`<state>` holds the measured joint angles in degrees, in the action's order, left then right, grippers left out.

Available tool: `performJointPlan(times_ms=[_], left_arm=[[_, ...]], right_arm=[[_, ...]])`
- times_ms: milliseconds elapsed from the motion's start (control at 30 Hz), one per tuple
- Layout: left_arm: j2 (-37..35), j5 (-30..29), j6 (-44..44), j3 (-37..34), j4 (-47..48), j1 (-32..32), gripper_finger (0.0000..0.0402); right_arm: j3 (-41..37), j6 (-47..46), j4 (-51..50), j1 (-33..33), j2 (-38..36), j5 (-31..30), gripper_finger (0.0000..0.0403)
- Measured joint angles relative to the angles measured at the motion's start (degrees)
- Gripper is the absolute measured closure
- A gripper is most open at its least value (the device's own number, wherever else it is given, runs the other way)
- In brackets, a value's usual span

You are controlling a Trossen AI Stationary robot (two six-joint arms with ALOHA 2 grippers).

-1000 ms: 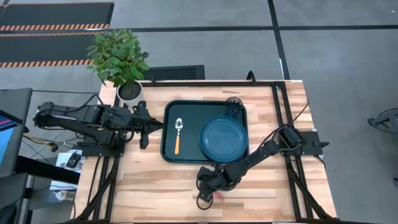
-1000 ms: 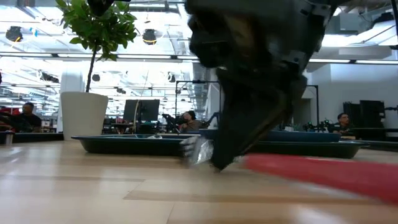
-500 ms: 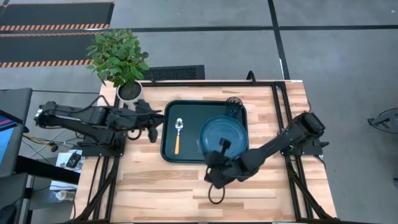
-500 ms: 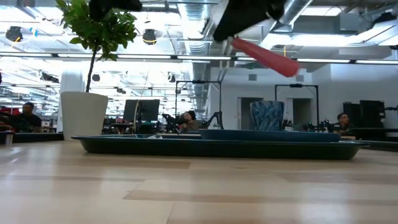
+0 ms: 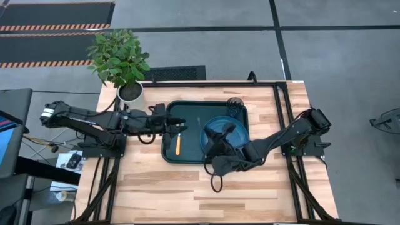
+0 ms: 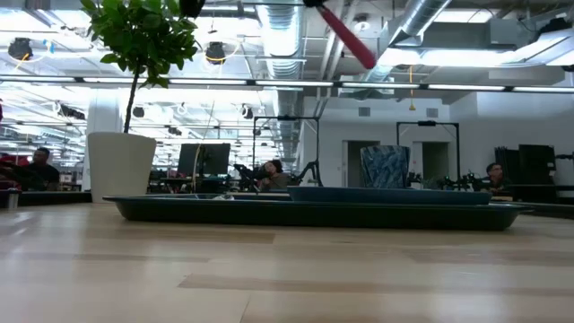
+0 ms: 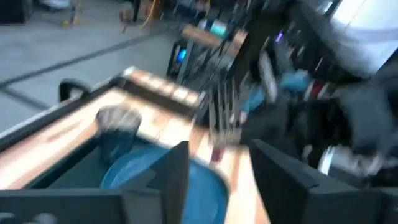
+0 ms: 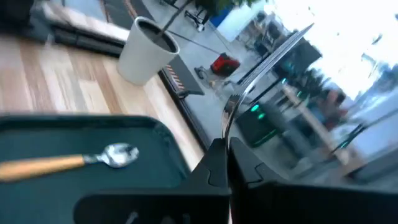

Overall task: Pick and place plate/cup/fork/spoon on tray
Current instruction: Put the red fork on the black tray to the left of the blue plate

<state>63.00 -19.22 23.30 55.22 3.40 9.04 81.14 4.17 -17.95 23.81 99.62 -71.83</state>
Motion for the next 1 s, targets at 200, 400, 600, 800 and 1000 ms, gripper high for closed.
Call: performJointPlan(times_ms=[200, 400, 600, 800, 1000], left_arm=[[0.0, 0.9, 0.9, 0.0, -6.9, 0.0, 0.0170], [0.0, -4.3, 5.1, 0.0, -7.0, 0.0, 0.0155], [0.0, -5.4, 11.4, 0.0, -5.6, -1.8, 0.0154], [0.0, -1.6, 21.7, 0.0, 2.4, -5.8, 0.0157], [0.0, -0.6, 26.8, 0.0, 10.2, -7.6, 0.0172]], right_arm=[[0.0, 3.9, 2.6, -0.4, 0.1, -8.0, 0.0402], [0.0, 19.9, 4.4, -2.5, 0.1, -9.3, 0.0402], [0.1, 38.5, 6.7, -4.0, 2.9, -10.3, 0.0402], [0.0, 54.1, 8.0, -5.3, 7.9, -12.5, 0.0402], [0.0, 51.4, 8.1, -6.7, 12.9, -14.0, 0.0402]])
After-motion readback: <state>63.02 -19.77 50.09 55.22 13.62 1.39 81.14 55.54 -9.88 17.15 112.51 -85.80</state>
